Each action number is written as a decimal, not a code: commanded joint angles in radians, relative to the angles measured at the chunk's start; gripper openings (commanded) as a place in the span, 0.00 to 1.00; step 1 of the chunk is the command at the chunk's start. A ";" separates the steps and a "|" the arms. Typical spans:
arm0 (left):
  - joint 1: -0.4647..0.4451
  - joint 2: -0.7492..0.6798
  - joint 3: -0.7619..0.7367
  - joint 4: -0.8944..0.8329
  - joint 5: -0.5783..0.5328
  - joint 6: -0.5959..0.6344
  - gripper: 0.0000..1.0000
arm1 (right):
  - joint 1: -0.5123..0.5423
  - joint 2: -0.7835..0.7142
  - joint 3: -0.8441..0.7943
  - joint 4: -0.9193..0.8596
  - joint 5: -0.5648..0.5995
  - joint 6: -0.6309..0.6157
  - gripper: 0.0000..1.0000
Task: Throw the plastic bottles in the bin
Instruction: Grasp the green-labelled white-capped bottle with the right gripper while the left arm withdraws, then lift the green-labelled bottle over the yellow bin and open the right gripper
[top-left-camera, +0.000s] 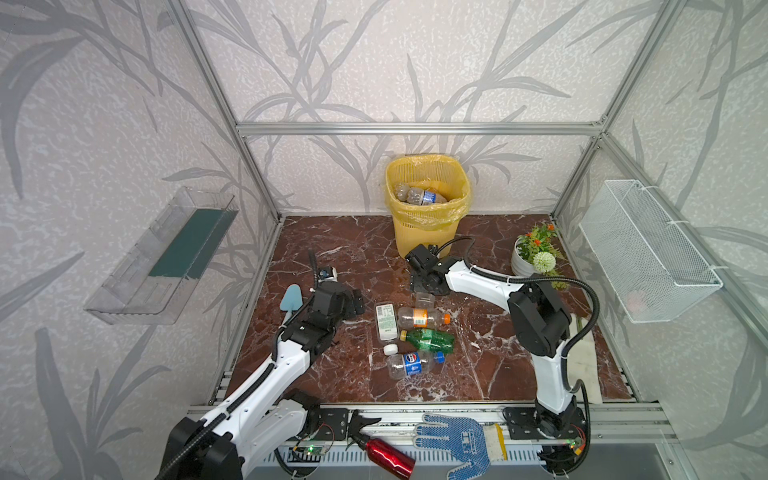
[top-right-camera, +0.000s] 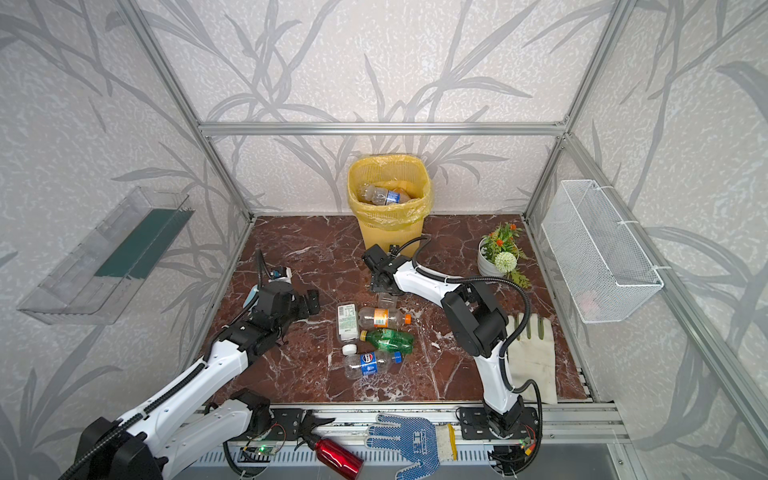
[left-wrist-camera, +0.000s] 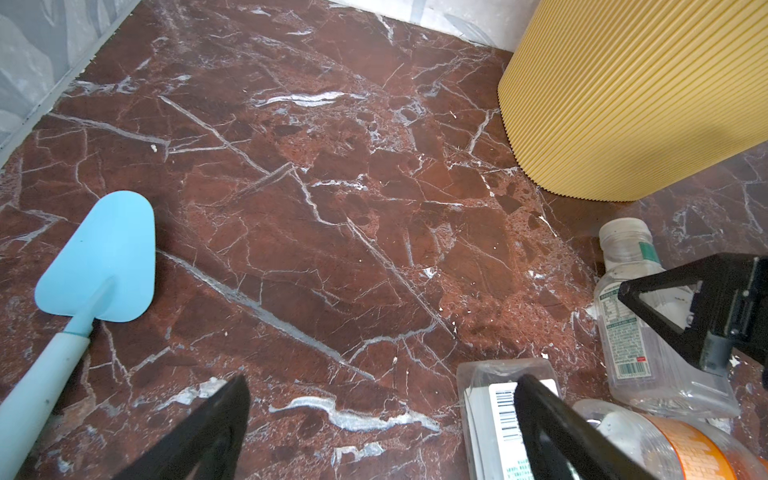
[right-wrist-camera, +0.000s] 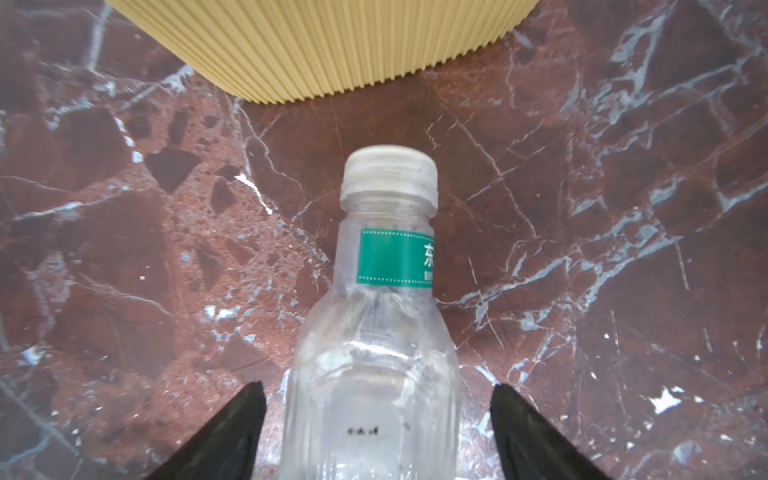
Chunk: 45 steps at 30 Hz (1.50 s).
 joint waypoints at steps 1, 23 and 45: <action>0.004 0.016 -0.008 0.009 -0.008 -0.009 0.99 | 0.000 0.013 0.026 -0.059 0.005 -0.013 0.80; 0.005 0.175 0.087 0.021 0.005 -0.040 0.99 | -0.108 -0.291 -0.150 0.043 -0.094 -0.086 0.51; -0.019 0.242 0.101 0.047 0.106 -0.189 0.99 | -0.254 -0.555 0.252 0.462 -0.213 -0.525 0.51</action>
